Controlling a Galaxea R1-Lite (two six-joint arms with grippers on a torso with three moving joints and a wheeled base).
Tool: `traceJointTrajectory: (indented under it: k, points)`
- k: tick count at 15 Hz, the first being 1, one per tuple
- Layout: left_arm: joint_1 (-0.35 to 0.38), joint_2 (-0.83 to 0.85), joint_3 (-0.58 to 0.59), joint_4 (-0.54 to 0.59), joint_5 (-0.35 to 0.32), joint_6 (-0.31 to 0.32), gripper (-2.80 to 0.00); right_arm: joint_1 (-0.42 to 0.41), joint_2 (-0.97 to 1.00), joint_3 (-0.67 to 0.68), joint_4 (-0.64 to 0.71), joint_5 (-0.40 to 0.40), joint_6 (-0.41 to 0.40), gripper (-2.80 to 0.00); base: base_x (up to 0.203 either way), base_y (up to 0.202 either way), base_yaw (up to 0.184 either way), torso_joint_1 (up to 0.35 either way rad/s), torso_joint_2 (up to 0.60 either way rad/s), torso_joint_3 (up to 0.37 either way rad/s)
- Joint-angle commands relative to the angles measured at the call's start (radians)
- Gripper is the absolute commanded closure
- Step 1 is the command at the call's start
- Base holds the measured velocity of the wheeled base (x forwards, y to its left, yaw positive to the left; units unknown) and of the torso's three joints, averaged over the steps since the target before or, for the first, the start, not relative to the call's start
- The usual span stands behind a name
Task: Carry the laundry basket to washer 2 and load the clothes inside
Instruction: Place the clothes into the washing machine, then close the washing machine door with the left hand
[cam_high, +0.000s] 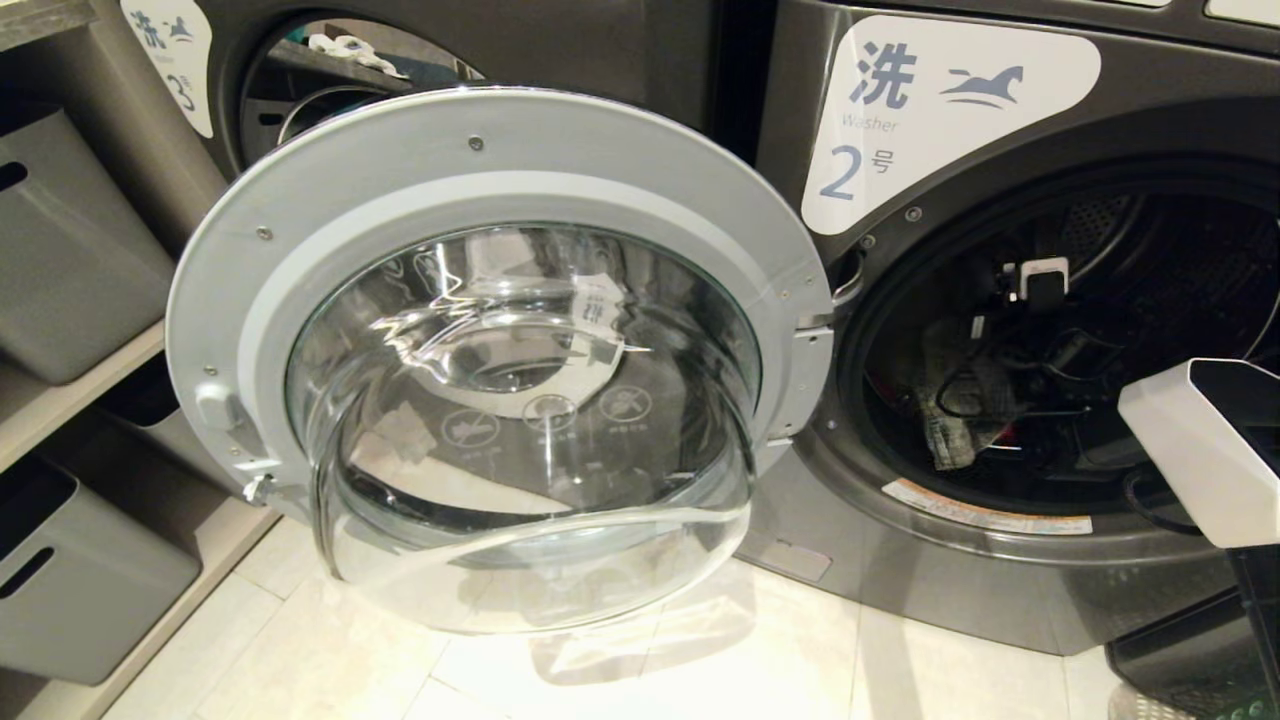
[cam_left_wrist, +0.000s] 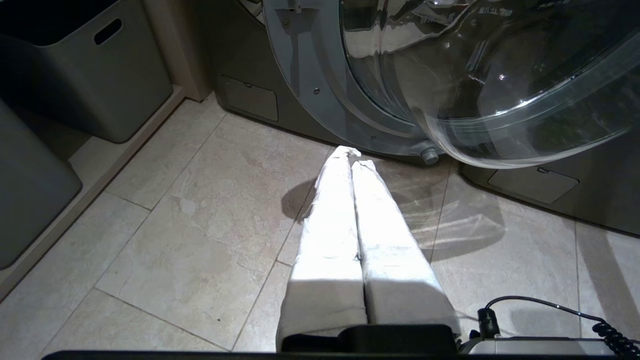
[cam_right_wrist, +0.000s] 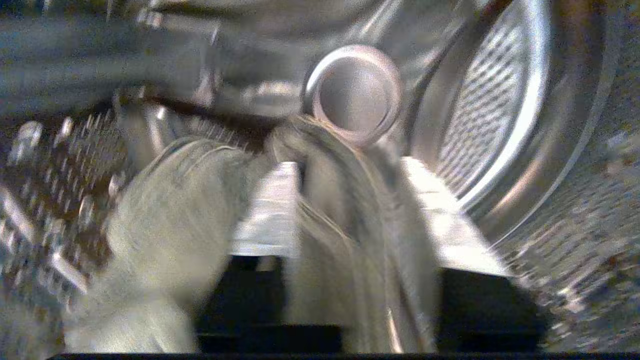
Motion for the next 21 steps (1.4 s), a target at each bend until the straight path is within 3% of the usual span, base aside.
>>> traceJointTrajectory:
  k: [1, 3, 8, 11, 15, 16, 21]
  points:
    - [0.0, 0.0, 0.011, -0.001, -0.001, 0.0, 0.0, -0.008, 0.014, -0.006, 0.011, 0.008, 0.011, -2.8, 0.0, 0.0, 0.0, 0.0, 0.0, 0.0]
    - [0.0, 0.001, 0.011, -0.001, -0.001, 0.0, 0.0, -0.012, -0.026, 0.046, 0.019, 0.008, 0.073, -2.8, 0.0, 0.0, 0.0, 0.0, 0.0, 0.0]
    - [0.0, 0.001, 0.011, -0.001, -0.001, 0.0, 0.0, 0.016, -0.332, 0.519, 0.001, 0.035, 0.252, -2.8, 0.0, 0.0, 0.0, 0.0, 0.0, 0.0]
    - [0.0, 0.001, 0.011, -0.001, 0.0, 0.0, 0.0, 0.063, -0.484, 0.808, -0.071, 0.048, 0.284, -2.8, 0.0, 0.0, 0.0, 0.0, 0.0, 0.0]
    - [0.0, 0.001, 0.011, -0.001, 0.0, 0.0, 0.0, 0.138, -0.647, 1.155, -0.159, 0.04, 0.269, -2.8, 0.0, 0.0, 0.0, 0.0, 0.0, 0.0]
    - [0.0, 0.001, 0.011, -0.001, 0.0, 0.0, 0.0, 0.152, -0.692, 1.223, -0.168, 0.037, 0.267, 0.0, 0.0, 0.0, 0.0, 0.0, 0.0, 0.0]
    - [0.0, 0.0, 0.011, -0.001, 0.0, -0.004, 0.0, 0.166, -0.919, 1.418, -0.127, 0.036, 0.261, 0.0, 0.0, 0.0, 0.0, 0.0, 0.0, 0.0]
